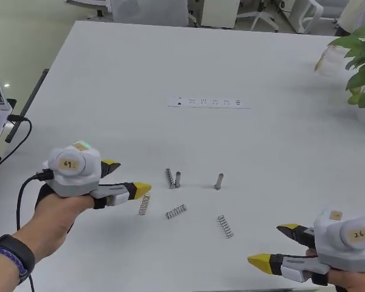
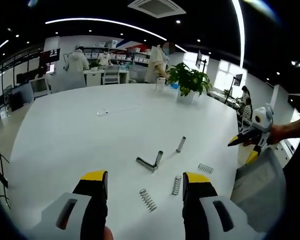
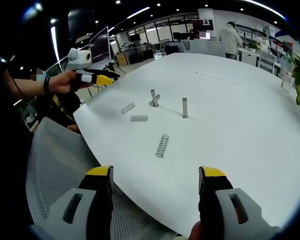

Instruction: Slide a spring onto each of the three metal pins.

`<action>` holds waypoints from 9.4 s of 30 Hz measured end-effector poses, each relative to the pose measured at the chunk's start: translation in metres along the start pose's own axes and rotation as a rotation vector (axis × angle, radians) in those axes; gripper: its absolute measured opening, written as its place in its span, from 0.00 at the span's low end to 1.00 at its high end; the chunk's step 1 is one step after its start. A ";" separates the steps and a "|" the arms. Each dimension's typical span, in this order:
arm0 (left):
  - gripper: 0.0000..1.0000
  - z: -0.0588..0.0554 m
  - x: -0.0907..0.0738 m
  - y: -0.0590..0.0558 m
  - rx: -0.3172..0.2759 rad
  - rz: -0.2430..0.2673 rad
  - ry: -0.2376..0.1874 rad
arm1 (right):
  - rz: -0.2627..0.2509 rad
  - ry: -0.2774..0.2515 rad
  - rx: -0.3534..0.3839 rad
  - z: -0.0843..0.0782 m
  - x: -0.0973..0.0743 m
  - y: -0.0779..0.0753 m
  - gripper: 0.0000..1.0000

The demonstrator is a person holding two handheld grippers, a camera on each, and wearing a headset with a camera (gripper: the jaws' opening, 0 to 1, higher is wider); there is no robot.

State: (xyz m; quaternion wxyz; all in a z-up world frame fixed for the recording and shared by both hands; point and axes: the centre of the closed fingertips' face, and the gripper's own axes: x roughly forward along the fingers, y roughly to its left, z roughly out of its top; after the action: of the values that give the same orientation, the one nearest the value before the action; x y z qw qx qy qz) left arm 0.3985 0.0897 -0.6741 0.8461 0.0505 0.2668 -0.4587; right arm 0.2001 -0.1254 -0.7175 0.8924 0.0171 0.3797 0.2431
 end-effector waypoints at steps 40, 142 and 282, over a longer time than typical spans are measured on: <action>0.37 0.000 0.078 0.014 -0.200 0.045 0.024 | -0.022 0.006 0.029 -0.008 -0.005 -0.007 0.67; 0.03 -0.047 0.131 0.024 -0.116 0.120 0.354 | -0.019 -0.011 0.027 0.000 -0.006 -0.009 0.68; 0.00 -0.033 0.075 0.014 0.011 0.165 0.314 | 0.007 -0.024 0.015 -0.002 0.001 0.000 0.68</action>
State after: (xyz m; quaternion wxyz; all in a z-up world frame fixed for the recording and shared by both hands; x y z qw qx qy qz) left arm 0.4287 0.0526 -0.7416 0.8285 0.1481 0.3882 -0.3755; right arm 0.1989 -0.1251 -0.7199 0.8959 0.0281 0.3707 0.2431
